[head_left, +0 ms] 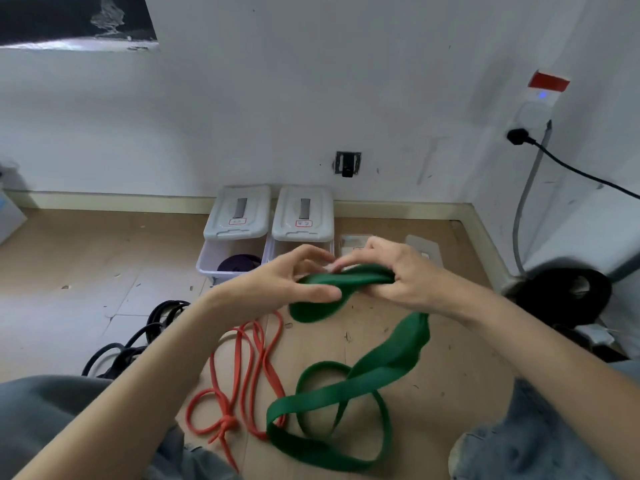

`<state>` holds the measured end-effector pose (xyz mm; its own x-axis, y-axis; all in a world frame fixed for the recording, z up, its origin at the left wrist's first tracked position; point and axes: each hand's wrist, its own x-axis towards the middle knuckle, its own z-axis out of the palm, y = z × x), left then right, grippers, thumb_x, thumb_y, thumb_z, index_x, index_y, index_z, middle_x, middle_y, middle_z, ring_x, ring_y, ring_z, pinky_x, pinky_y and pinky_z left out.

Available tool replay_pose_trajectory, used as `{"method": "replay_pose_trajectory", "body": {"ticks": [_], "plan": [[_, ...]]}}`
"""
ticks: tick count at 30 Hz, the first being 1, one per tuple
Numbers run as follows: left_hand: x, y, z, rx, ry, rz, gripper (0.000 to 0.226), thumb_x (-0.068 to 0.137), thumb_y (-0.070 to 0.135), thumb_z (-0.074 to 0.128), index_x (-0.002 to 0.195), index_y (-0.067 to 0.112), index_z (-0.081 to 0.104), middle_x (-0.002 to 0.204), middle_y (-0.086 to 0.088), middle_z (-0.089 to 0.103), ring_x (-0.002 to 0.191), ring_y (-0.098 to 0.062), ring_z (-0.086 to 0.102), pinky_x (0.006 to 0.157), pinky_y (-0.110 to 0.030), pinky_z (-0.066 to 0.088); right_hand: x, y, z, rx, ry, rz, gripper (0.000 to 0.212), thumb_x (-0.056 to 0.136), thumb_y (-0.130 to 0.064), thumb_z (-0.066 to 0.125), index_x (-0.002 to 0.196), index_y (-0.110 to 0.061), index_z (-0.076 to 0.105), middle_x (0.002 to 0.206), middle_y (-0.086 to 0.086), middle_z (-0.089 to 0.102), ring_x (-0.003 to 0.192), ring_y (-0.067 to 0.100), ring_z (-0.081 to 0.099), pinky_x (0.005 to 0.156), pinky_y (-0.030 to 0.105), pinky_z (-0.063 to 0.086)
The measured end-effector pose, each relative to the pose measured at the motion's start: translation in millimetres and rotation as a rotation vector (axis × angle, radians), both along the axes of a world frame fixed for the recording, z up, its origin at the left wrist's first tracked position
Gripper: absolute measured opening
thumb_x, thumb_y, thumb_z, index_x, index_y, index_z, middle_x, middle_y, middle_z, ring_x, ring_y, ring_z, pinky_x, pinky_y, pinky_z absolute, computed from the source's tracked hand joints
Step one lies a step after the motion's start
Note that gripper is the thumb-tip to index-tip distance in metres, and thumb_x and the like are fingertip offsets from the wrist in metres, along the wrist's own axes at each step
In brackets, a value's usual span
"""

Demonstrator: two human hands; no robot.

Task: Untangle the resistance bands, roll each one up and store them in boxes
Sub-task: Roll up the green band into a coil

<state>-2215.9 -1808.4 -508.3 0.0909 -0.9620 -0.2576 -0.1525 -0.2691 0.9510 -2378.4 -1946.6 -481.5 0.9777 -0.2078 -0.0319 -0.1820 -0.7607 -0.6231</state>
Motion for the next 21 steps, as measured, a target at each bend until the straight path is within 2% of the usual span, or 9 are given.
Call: {"method": "replay_pose_trajectory", "body": {"ticks": [3,6,8,10,12,15,17,19,21], "plan": [[5,10,-1,-0.151,-0.017,0.121,0.029,0.077,0.048,0.063,0.099,0.03,0.066,0.097,0.011,0.068,0.093,-0.004,0.064,0.078,-0.015,0.05,-6,-7,3,-0.081,-0.007,-0.077,0.022,0.082,-0.029,0.069,0.103,-0.034,0.07,0.081,-0.005,0.045,0.072,0.004,0.043,0.064,0.011,0.034],[-4,12,3,-0.133,-0.071,0.085,0.025,0.077,0.046,0.06,0.084,0.024,0.069,0.08,0.006,0.068,0.077,-0.008,0.064,0.077,-0.023,0.052,-5,-4,5,-0.091,-0.055,-0.134,0.023,0.079,-0.034,0.071,0.101,-0.027,0.073,0.08,-0.005,0.047,0.071,0.004,0.045,0.062,0.012,0.034],[-15,10,4,-0.101,-0.054,0.043,0.032,0.07,0.041,0.067,0.088,0.014,0.066,0.082,0.002,0.07,0.078,-0.012,0.067,0.076,-0.025,0.055,-4,0,5,-0.143,-0.111,-0.186,0.023,0.08,-0.038,0.069,0.099,-0.027,0.073,0.081,-0.002,0.049,0.071,0.007,0.047,0.063,0.022,0.038],[-26,5,3,-0.093,-0.019,0.093,0.049,0.062,0.039,0.073,0.097,0.008,0.061,0.092,-0.004,0.07,0.084,-0.02,0.069,0.072,-0.024,0.056,-3,6,3,-0.172,-0.187,-0.24,0.02,0.081,-0.038,0.068,0.096,-0.025,0.074,0.081,-0.001,0.05,0.07,0.01,0.049,0.063,0.027,0.042],[-35,0,0,-0.084,0.056,0.193,0.056,0.057,0.037,0.074,0.103,0.011,0.057,0.1,-0.006,0.068,0.086,-0.025,0.068,0.066,-0.022,0.055,-2,9,0,-0.191,-0.235,-0.253,0.017,0.083,-0.032,0.066,0.088,-0.018,0.071,0.083,0.0,0.05,0.069,0.012,0.049,0.062,0.03,0.044],[-37,-3,3,-0.064,0.287,0.218,0.056,0.058,0.035,0.075,0.108,0.015,0.06,0.097,-0.003,0.071,0.08,-0.019,0.063,0.063,-0.017,0.052,-1,11,-3,-0.219,-0.257,-0.264,0.013,0.086,-0.024,0.059,0.078,-0.014,0.06,0.082,-0.002,0.05,0.067,0.011,0.047,0.06,0.032,0.042],[-30,-2,3,-0.065,0.385,0.239,0.05,0.061,0.031,0.074,0.107,0.013,0.063,0.096,-0.008,0.071,0.088,-0.024,0.056,0.066,-0.018,0.054,-2,8,-3,-0.173,-0.277,-0.246,0.007,0.089,-0.019,0.058,0.087,-0.015,0.064,0.082,-0.003,0.058,0.07,0.011,0.052,0.064,0.031,0.042],[-19,-1,5,-0.085,0.448,0.31,0.044,0.065,0.028,0.07,0.105,0.009,0.064,0.101,-0.015,0.07,0.096,-0.027,0.055,0.074,-0.021,0.055,-2,6,-1,-0.073,-0.244,-0.174,0.024,0.091,-0.016,0.057,0.114,-0.023,0.064,0.097,-0.007,0.066,0.083,0.005,0.058,0.073,0.022,0.046],[-12,0,5,-0.123,0.468,0.377,0.042,0.07,0.026,0.066,0.106,0.004,0.062,0.107,-0.019,0.068,0.096,-0.025,0.057,0.075,-0.02,0.054,-1,6,1,0.052,-0.174,-0.109,0.039,0.09,-0.024,0.06,0.128,-0.033,0.053,0.101,-0.017,0.063,0.084,-0.004,0.057,0.072,0.01,0.043]]}}
